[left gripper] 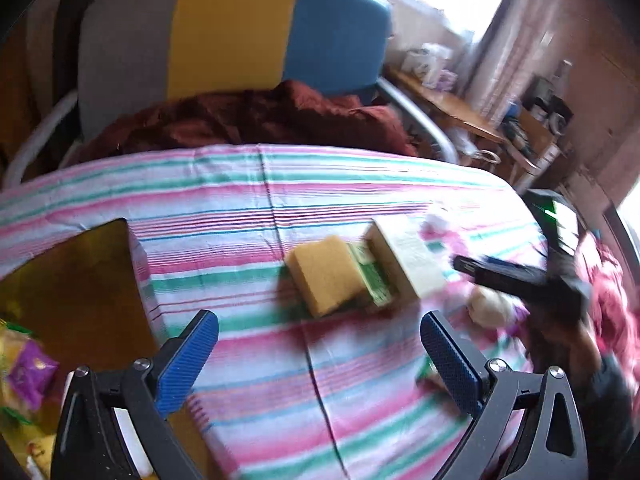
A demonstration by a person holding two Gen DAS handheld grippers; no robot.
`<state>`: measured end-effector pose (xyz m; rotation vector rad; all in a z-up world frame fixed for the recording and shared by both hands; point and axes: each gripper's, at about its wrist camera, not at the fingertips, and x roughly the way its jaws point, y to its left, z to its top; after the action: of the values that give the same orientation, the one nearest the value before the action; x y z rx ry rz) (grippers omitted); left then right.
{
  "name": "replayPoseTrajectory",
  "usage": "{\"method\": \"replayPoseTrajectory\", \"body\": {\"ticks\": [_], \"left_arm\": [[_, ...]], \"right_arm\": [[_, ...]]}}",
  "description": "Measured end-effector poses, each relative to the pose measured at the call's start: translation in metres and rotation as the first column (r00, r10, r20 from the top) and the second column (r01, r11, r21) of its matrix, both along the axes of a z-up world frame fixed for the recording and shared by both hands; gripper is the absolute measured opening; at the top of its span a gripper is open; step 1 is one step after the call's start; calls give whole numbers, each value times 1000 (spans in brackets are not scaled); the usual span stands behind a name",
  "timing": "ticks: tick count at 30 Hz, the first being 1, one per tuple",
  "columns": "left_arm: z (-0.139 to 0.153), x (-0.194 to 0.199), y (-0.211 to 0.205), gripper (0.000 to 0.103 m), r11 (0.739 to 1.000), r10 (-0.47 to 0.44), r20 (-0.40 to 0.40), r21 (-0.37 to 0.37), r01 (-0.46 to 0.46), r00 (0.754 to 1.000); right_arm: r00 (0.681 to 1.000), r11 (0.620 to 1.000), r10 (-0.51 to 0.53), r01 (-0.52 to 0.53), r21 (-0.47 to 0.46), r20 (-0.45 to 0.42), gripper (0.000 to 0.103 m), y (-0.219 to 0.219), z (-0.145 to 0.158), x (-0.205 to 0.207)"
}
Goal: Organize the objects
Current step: 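Grasp the pink plastic clip with the right tool, then grasp the yellow sponge with the left tool while the right tool holds the pink clip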
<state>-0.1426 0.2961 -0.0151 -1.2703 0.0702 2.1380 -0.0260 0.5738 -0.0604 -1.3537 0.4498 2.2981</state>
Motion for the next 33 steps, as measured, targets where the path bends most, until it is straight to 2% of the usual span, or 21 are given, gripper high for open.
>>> {"method": "replayPoseTrajectory", "body": {"ticks": [3,5,7,8,11,15,17,19,21,24,28,30,33], "left_arm": [[-26,-36,7,99,995,97,160,20,-102,982],[-40,-53,9,97,986,160,227,13,-167,961],[-50,-66,12,96,979,198,258,-10,-202,946],[-51,-70,13,96,973,229,240,-31,-229,943],[-50,-79,21,92,973,230,229,-28,-230,946],[-43,-76,43,90,982,184,141,-73,-175,973],[-45,-77,56,89,988,141,138,-79,-131,980],[-48,-82,61,80,989,132,142,-79,-122,981],[-58,-91,68,73,992,115,184,-65,-105,976],[-74,-101,76,61,990,108,204,-114,-87,973],[-72,-94,74,58,990,91,193,-123,-67,977],[-66,-80,72,58,990,54,172,-136,-31,984],[-59,-59,67,59,993,3,166,-117,17,986]], "right_arm": [[999,1000,14,-14,-3,-29,62,1,7,0],[999,1000,20,-20,-5,-38,62,-1,8,-3],[999,1000,27,-27,1,-42,62,-2,10,-3],[999,1000,29,-28,5,-44,62,-3,11,-3],[998,999,33,-32,6,-52,62,-4,14,-1],[998,1000,29,-29,8,-61,62,-4,18,0],[998,1000,26,-25,11,-59,63,-1,17,-1],[998,1000,25,-24,16,-56,63,-2,18,-1],[998,1000,22,-21,18,-55,63,-2,17,1],[998,1000,20,-19,20,-53,63,-1,17,0],[998,1000,16,-15,19,-54,63,1,18,1],[999,1000,19,-18,18,-49,63,0,16,0],[998,1000,24,-23,19,-53,63,-1,17,0]]}}
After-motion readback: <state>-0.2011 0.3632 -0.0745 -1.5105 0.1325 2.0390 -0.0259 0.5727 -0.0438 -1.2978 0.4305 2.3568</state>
